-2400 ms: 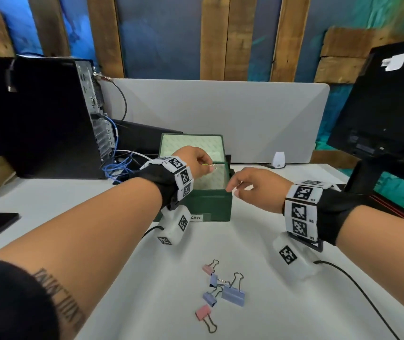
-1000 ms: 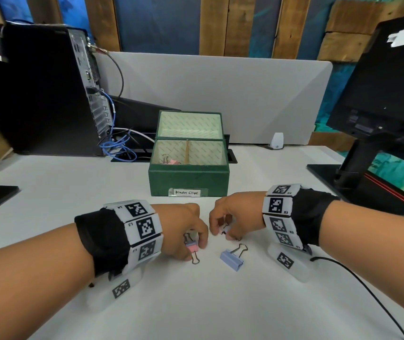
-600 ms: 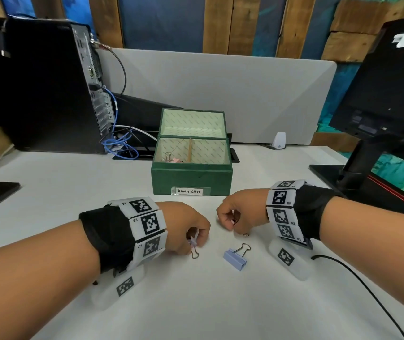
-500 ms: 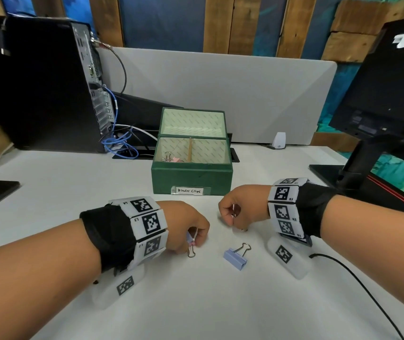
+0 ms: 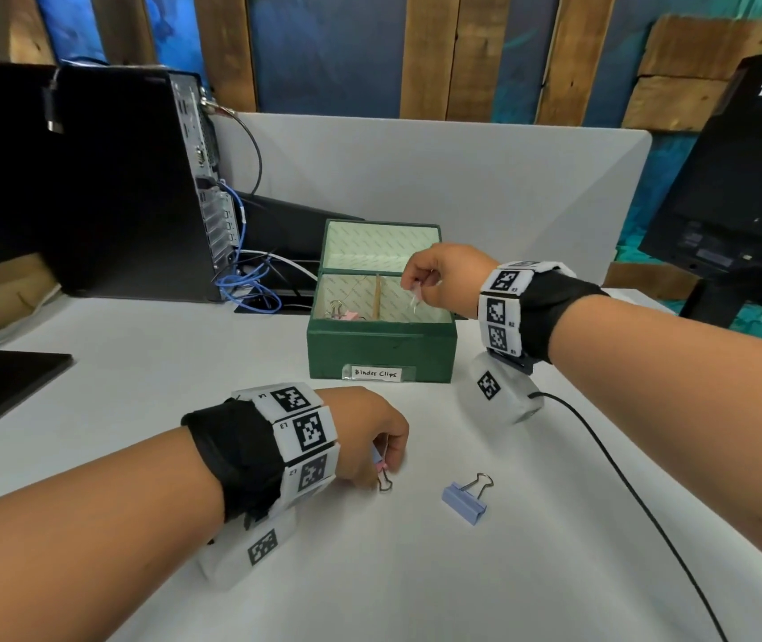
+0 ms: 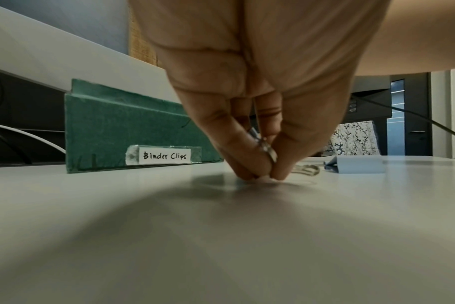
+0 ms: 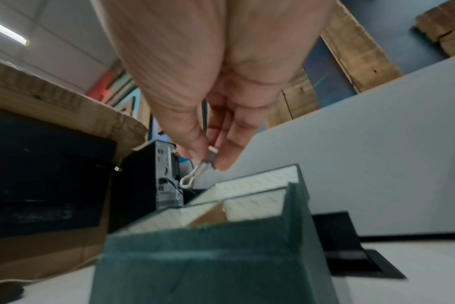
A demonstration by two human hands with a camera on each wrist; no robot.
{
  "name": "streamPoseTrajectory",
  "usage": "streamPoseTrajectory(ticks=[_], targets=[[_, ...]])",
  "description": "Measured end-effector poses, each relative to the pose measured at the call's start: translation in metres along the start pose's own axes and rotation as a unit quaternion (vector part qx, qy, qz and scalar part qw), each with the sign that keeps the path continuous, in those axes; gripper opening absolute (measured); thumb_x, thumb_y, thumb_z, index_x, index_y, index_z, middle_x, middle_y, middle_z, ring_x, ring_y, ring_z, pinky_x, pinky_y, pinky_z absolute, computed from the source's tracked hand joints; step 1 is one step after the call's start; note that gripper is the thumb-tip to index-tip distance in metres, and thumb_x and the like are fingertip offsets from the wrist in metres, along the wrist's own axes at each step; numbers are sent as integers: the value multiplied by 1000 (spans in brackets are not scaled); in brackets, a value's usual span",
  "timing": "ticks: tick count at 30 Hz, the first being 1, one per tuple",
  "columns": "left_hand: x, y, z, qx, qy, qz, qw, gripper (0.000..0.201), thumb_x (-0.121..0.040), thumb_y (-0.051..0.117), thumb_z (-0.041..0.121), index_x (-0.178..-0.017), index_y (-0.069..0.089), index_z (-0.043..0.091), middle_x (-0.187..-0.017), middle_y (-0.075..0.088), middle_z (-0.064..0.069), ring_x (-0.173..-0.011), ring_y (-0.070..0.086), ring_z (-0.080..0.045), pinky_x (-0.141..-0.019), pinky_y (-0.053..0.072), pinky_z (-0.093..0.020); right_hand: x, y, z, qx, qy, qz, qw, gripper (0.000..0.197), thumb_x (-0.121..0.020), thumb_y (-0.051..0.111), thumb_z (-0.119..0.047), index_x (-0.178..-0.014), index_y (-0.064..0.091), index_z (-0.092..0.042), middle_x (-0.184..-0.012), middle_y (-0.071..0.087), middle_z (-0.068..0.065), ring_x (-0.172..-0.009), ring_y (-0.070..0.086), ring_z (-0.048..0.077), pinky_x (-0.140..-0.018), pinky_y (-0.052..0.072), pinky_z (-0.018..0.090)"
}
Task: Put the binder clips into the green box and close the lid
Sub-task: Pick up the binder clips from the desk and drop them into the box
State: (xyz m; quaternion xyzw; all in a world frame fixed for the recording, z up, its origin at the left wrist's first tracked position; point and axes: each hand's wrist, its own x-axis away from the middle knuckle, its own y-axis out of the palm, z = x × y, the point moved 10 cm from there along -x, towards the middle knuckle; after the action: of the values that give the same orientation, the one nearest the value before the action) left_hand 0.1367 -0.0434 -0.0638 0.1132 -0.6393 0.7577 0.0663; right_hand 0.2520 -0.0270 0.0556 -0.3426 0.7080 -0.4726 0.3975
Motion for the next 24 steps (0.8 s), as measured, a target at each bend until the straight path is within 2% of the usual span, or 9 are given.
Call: streamPoseTrajectory(ticks=[3, 6, 8, 9, 11, 14, 19, 22, 24], targets=[[2, -6, -5, 9, 3, 18, 1000, 20, -79, 62, 13, -96, 66, 24, -81, 55, 14, -77, 50, -7, -65, 41, -17, 2, 18, 14, -31, 37, -42, 998, 45, -87, 55, -4, -126, 51, -25, -119, 59, 3, -108, 60, 22, -89, 48, 27], [6, -16, -18, 27, -4, 41, 999, 21, -77, 62, 14, -94, 66, 27, -82, 58, 16, -82, 58, -8, -77, 51, -24, 19, 17, 10, -70, 13, -50, 996, 35, -85, 59, -10, -114, 57, -30, -109, 59, -6, -107, 61, 16, -91, 49, 27], [7, -29, -28, 33, -11, 67, 997, 22, -76, 63, 14, -93, 66, 27, -83, 59, 16, -83, 59, -9, -81, 53, -28, 43, 27, -1, -61, -28, -130, 989, 26, -84, 63, -14, -97, 63, -36, -98, 60, -16, -100, 62, 10, -86, 47, 22], [5, -37, -33, 39, -16, 84, 996, 22, -75, 64, 13, -92, 67, 27, -83, 59, 16, -79, 57, -7, -78, 52, -25, 58, 37, -7, -56, -49, -187, 980, 24, -83, 65, -15, -92, 64, -38, -93, 60, -20, -97, 62, 9, -83, 46, 19], [0, -58, -42, 55, -34, 118, 991, 19, -76, 65, 12, -89, 66, 26, -81, 60, 16, -71, 54, -2, -68, 48, -16, 90, 57, -16, -36, -78, -292, 953, 22, -81, 68, -18, -95, 67, -35, -94, 59, -19, -97, 61, 10, -77, 42, 11], [-12, -94, -52, 90, -64, 165, 980, 14, -79, 67, 13, -88, 66, 24, -83, 64, 14, -75, 59, -3, -69, 47, -13, 125, 76, -21, -3, -98, -375, 922, 31, -79, 71, -24, -108, 66, -34, -106, 58, -11, -100, 56, 10, -72, 39, 7], [-41, -144, -54, 124, -84, 253, 956, 17, -79, 68, 10, -93, 67, 19, -90, 63, 4, -83, 58, -15, -70, 46, -17, 151, 96, -23, 23, -109, -422, 900, 43, -79, 72, -25, -119, 58, -32, -115, 55, -1, -101, 55, 16, -80, 41, 15], [-62, -151, -51, 127, -93, 260, 953, 18, -79, 67, 10, -95, 68, 17, -91, 61, 3, -83, 57, -16, -80, 52, -30, 153, 103, -21, 24, -118, -405, 906, 41, -78, 71, -21, -116, 58, -29, -107, 52, 0, -93, 54, 17, -87, 45, 27], [-74, -148, -52, 134, -100, 258, 951, 19, -79, 67, 9, -96, 69, 16, -92, 61, 1, -83, 57, -17, -82, 53, -31, 150, 105, -20, 20, -120, -387, 914, 36, -78, 69, -21, -112, 59, -27, -98, 49, -3, -85, 51, 13, -83, 45, 27]])
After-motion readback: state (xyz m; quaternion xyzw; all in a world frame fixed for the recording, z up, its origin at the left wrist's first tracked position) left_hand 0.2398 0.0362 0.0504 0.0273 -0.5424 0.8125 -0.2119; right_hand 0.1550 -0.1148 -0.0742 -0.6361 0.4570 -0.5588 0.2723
